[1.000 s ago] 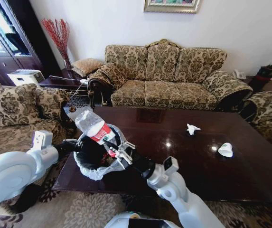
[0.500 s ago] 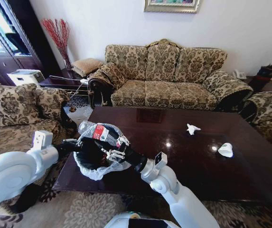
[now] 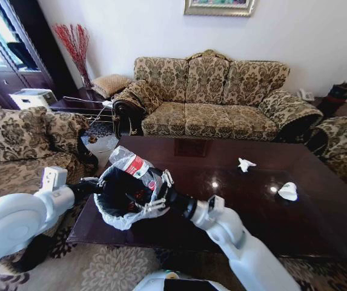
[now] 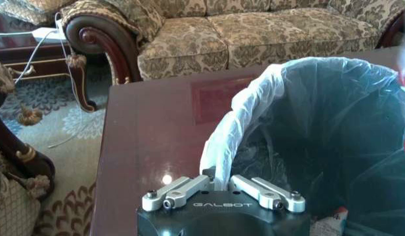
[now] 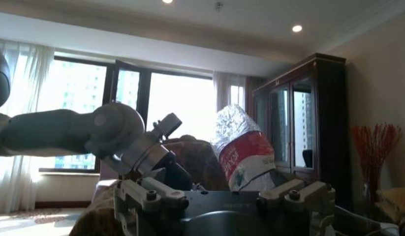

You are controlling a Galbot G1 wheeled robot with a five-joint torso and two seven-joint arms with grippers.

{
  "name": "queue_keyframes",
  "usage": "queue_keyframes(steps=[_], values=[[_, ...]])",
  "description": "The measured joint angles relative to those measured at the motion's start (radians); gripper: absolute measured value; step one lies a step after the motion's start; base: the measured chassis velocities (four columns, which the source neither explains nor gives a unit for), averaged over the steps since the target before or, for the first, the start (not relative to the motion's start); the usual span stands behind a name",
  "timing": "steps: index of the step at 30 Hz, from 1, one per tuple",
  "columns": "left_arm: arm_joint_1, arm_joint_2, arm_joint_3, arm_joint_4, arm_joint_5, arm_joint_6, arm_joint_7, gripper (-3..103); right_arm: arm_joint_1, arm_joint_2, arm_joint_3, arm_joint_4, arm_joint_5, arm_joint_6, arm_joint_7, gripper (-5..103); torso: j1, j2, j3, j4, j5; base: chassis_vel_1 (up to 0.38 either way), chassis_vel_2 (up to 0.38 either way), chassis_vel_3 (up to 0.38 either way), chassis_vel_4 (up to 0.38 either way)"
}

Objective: Move to the front of the table and place the trash on the table into the trash bin.

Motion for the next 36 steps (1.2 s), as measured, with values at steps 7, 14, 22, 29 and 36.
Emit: queue_keyframes(steps=[7, 14, 22, 29, 36], values=[[0.0, 0.0, 0.0, 0.0, 0.0, 0.0, 0.0, 0, 0.001, -0.056, 0.012, 0.015, -0.032, -0.034, 0.037, 99, 0.0, 0.0, 0.0, -0.0001, -0.0002, 0.0, 0.0, 0.0, 0.0], [0.0, 0.0, 0.0, 0.0, 0.0, 0.0, 0.0, 0, 0.014, -0.025, -0.06, 0.039, -0.09, -0.069, 0.153, 96, 0.0, 0.0, 0.0, 0.0004, -0.0005, 0.0, 0.0, 0.0, 0.0], [0.0, 0.0, 0.0, 0.0, 0.0, 0.0, 0.0, 0, -0.077, -0.036, 0.124, 0.08, -0.015, 0.032, 0.151, 100, 0.0, 0.0, 0.0, 0.0, 0.0, 0.0, 0.0, 0.0, 0.0], [0.0, 0.0, 0.0, 0.0, 0.0, 0.0, 0.0, 0, -0.188, 0.009, 0.257, 0.077, -0.006, -0.039, 0.579, 100, 0.0, 0.0, 0.0, 0.0, -0.0001, 0.0, 0.0, 0.0, 0.0], [0.002, 0.0, -0.004, 0.0, -0.001, 0.0, 0.0, 0, -0.239, 0.035, 0.357, 0.083, -0.007, -0.08, 0.705, 100, 0.0, 0.0, 0.0, 0.0001, -0.0003, 0.0, 0.0, 0.0, 0.0]])
